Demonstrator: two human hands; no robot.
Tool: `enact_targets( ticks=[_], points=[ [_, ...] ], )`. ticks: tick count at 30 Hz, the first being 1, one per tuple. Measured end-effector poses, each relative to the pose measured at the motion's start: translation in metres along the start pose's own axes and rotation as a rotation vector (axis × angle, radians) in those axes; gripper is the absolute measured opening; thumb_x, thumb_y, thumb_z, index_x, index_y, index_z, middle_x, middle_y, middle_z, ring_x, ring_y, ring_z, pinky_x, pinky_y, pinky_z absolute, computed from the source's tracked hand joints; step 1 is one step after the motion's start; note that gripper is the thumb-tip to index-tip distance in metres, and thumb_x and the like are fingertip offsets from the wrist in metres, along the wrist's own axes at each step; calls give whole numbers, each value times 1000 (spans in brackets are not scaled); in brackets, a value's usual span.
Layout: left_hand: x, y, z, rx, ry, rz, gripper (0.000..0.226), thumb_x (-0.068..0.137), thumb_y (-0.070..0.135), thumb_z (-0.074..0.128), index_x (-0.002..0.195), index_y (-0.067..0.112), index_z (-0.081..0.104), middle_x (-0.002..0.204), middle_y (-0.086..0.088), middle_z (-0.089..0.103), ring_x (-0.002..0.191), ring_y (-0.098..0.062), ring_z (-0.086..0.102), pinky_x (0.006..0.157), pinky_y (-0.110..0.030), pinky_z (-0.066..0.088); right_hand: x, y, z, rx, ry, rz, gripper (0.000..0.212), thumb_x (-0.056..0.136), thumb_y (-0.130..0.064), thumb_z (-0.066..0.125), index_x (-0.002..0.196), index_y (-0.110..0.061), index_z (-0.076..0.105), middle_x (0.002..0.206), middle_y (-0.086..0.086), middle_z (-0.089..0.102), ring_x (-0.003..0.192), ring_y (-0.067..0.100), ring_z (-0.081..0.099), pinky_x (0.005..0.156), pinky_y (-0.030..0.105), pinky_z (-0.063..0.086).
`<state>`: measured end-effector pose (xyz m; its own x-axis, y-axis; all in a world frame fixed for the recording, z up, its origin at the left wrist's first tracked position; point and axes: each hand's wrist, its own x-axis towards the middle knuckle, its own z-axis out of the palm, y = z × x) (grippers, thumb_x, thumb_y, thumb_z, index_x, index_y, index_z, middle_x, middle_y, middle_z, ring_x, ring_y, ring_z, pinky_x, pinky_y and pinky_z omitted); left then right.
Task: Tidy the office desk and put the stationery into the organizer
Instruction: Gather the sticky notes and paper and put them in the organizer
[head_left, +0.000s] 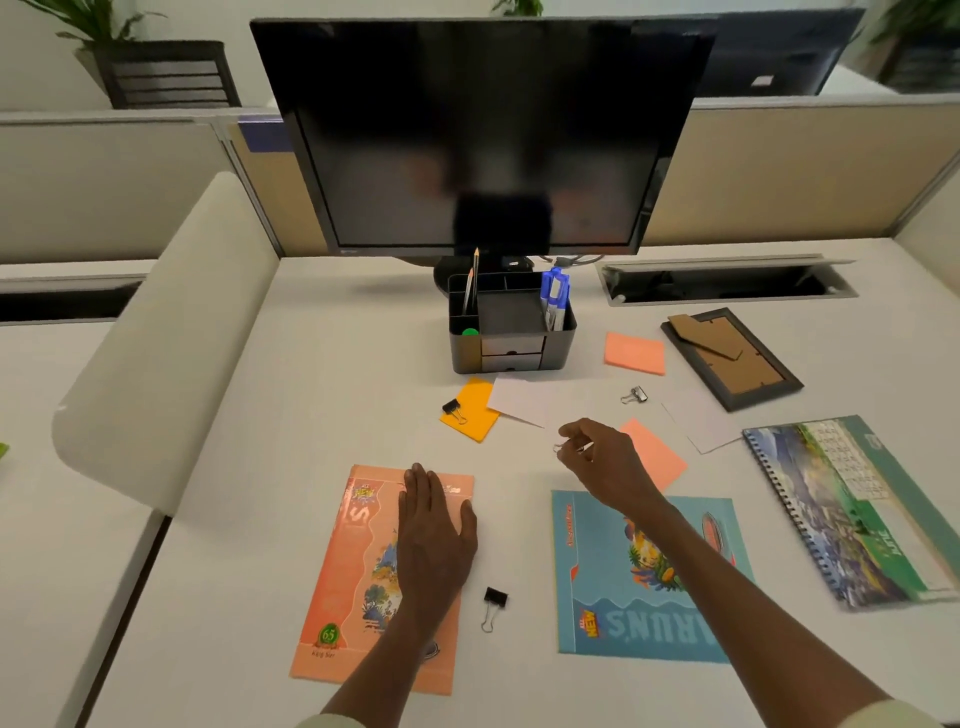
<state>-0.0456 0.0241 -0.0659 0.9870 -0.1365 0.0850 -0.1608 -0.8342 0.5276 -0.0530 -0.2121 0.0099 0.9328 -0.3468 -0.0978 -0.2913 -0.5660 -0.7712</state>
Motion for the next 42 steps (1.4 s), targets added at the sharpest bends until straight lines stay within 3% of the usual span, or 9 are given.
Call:
enact_targets(
  ticks=[5, 11, 14, 16, 22, 25, 29, 37, 42],
  points=[
    [0, 3, -1, 8, -16, -3, 67, 96, 37, 48, 150, 3, 26, 159, -12, 20, 149, -21, 11, 121, -31, 8, 9, 7, 1, -17, -16, 25, 14, 86, -17, 63, 99, -14, 69, 92, -6, 68, 76, -1, 58, 63, 6, 39],
    [2, 1, 0, 42, -53, 20, 64, 99, 37, 43, 151, 5, 23, 161, -9, 13, 150, -21, 6, 122, -33, 6, 32, 0, 6, 71, -38, 85, 10, 83, -16, 67, 93, -16, 69, 87, -2, 69, 76, 14, 65, 67, 20, 47],
    [3, 1, 0, 55, -70, 23, 63, 99, 36, 42, 151, 6, 22, 161, -8, 11, 150, -21, 4, 122, -33, 5, 45, -1, 7, 71, 17, 131, 10, 81, -13, 67, 91, -12, 70, 92, 1, 70, 73, 10, 64, 62, 13, 45],
    [4, 1, -1, 52, -86, 17, 63, 99, 36, 40, 151, 6, 21, 161, -7, 9, 150, -20, 2, 122, -32, 3, 53, 3, 5, 9, 44, 167, 11, 80, -11, 66, 90, -12, 71, 96, 3, 70, 77, 12, 62, 64, 17, 44],
    [6, -3, -2, -14, -116, 16, 64, 99, 37, 41, 151, 5, 21, 161, -7, 9, 150, -21, 2, 122, -34, 3, 59, 29, -21, -290, 73, 272, 43, 77, -22, 73, 116, -9, 61, 116, 14, 60, 109, 29, 56, 88, 32, 44],
    [8, -4, -2, -36, -132, 10, 70, 94, 43, 36, 151, 5, 22, 161, -6, 8, 150, -20, 2, 122, -36, 4, 53, 39, -39, -499, 63, 310, 59, 76, -30, 75, 125, -4, 51, 122, 20, 50, 113, 35, 48, 90, 36, 44],
    [8, -3, -2, -59, -134, -15, 73, 92, 45, 37, 152, 6, 21, 161, -5, 9, 150, -19, 2, 123, -37, 5, 43, 48, -52, -771, -1, 350, 61, 80, -37, 70, 123, -6, 42, 122, 16, 48, 115, 32, 45, 89, 40, 45],
    [8, 0, -6, -108, -148, -51, 73, 98, 32, 48, 154, 9, 9, 163, -2, 0, 150, -14, -5, 123, -38, 3, 43, 63, -55, -818, -35, 331, 65, 77, -48, 72, 118, -7, 44, 116, 13, 52, 111, 29, 48, 91, 43, 43],
    [3, 14, -9, -153, -106, -12, 72, 96, 29, 53, 153, 10, 15, 163, -1, 4, 150, -14, -3, 123, -39, 5, 51, 64, -63, -728, -102, 374, 78, 69, -48, 79, 123, -6, 41, 120, 15, 48, 115, 31, 45, 92, 42, 45]
  ],
)
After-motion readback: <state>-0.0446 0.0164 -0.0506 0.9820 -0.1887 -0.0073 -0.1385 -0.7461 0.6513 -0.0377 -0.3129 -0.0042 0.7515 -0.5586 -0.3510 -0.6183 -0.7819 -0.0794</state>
